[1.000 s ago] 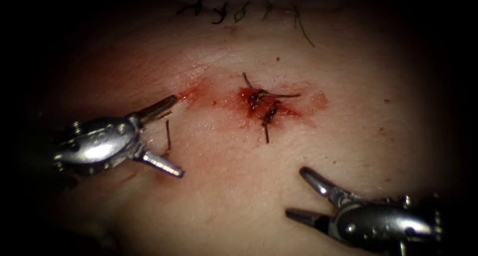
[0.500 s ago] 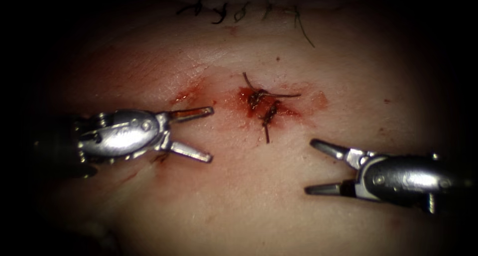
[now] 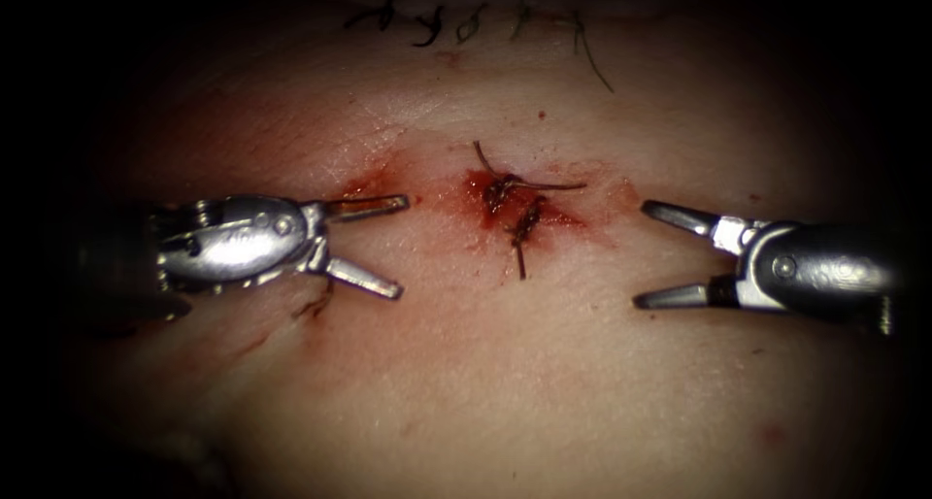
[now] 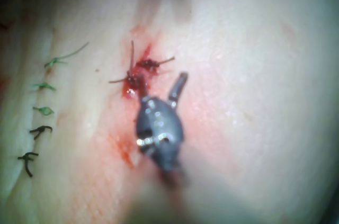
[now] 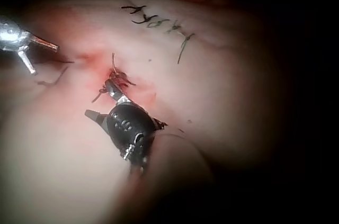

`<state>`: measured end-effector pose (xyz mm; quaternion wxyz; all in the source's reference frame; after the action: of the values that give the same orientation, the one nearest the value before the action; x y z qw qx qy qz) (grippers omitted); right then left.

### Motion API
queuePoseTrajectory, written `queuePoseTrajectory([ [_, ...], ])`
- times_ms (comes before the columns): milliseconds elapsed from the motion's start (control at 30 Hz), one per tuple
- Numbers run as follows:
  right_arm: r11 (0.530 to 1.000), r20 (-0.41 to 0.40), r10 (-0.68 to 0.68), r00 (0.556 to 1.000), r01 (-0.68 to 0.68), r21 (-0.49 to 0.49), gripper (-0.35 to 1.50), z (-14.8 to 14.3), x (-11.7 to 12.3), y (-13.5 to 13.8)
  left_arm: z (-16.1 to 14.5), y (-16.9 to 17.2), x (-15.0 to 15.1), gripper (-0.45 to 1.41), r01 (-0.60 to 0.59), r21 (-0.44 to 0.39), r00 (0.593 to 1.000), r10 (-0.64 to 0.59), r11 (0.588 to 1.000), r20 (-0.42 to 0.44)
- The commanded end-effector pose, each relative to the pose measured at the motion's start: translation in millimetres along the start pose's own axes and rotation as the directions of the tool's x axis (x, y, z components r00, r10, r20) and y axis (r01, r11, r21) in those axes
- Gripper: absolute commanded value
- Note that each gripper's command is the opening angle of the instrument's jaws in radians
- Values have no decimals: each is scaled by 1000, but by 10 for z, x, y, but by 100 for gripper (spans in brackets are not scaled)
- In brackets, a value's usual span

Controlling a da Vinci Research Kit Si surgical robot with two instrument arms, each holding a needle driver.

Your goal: Wound Closure

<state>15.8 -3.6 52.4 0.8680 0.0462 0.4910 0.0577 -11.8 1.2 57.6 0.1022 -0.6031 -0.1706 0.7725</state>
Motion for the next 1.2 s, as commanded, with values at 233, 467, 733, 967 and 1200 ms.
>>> queuePoseTrajectory([
  [233,1000,-1,-1,1000,1,2,80,9,-8,0,8,2,-5,68,2,3,1000,-2,1000,2],
  [467,1000,-2,-3,1000,3,3,80,8,-10,0,10,7,-5,68,1,2,1000,-1,1000,2],
  [733,1000,4,0,1000,0,6,81,7,-12,10,9,8,-6,66,0,4,1000,0,1000,3],
  [967,1000,26,-10,1000,10,2,81,-11,-25,15,6,9,-7,66,-1,5,1000,1,1000,5],
  [1200,1000,27,-8,1000,8,-1,81,-7,-21,13,11,11,-9,68,-4,10,1000,4,1000,7],
])
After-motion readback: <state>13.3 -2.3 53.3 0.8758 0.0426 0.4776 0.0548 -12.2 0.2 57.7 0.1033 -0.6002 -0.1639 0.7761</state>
